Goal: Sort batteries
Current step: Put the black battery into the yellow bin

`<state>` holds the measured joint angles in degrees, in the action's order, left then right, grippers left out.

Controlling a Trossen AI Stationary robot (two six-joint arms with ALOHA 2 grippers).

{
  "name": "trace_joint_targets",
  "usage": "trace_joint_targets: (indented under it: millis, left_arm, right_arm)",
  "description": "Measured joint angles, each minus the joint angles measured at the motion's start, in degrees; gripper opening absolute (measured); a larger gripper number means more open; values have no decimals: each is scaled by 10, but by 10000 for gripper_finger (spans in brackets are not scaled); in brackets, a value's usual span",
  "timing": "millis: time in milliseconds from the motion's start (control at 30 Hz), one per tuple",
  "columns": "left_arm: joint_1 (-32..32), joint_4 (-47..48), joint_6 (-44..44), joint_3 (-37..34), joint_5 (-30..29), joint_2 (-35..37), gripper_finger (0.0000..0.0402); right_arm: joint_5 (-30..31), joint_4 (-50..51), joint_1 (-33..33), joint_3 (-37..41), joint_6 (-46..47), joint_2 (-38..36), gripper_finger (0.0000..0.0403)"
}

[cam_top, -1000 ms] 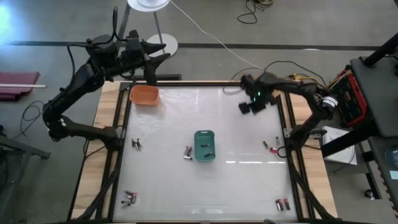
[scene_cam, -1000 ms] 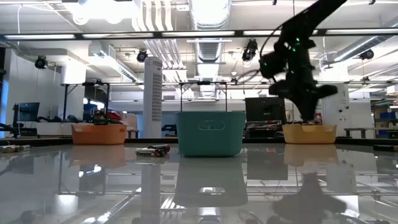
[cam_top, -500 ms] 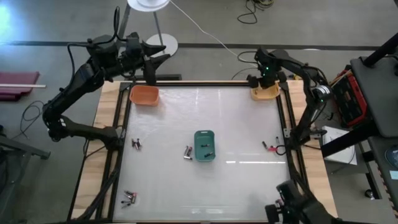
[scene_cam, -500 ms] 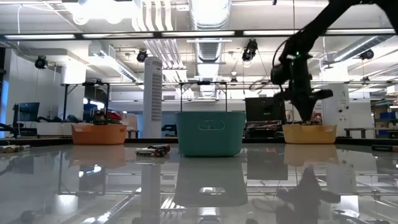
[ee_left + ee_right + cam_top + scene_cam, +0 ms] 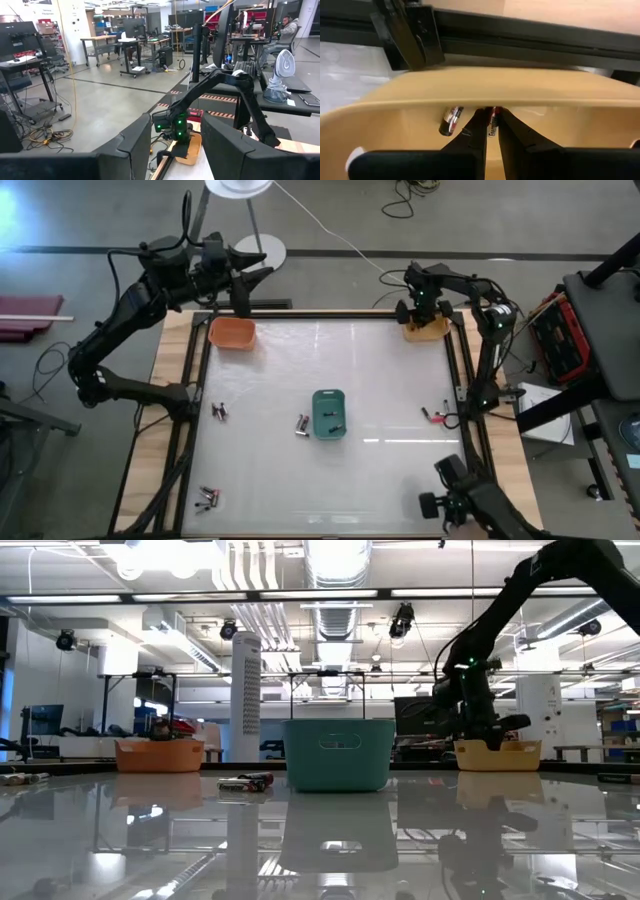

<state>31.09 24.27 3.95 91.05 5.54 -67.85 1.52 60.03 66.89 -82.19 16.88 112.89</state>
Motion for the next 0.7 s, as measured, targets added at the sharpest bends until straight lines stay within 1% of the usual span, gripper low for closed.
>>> trace_joint_targets:
  millis: [100,167,233,367,500,567,633,700]
  left_arm:
    - [0,0,0,0,0,0,151]
    - [0,0,1,0,0,0,151]
    - [0,0,6,0,0,0,151]
    - [0,-2,20,0,0,2,151]
    - [0,-1,30,0,0,4,151]
    - [0,0,31,0,0,4,151]
    - [0,5,32,-1,0,4,151]
    - [0,6,33,-5,0,5,151]
  right_arm:
    - [-1,-4,2,-1,1,5,24]
    - [-1,-4,2,-1,5,4,33]
    - [-3,-6,2,0,11,2,48]
    - [-3,-5,1,0,12,-7,92]
    - [0,1,-4,0,11,-47,133]
    - [1,5,-13,0,23,-75,148]
    - [5,14,-27,1,31,-106,156]
    - [31,36,-49,1,34,-138,158]
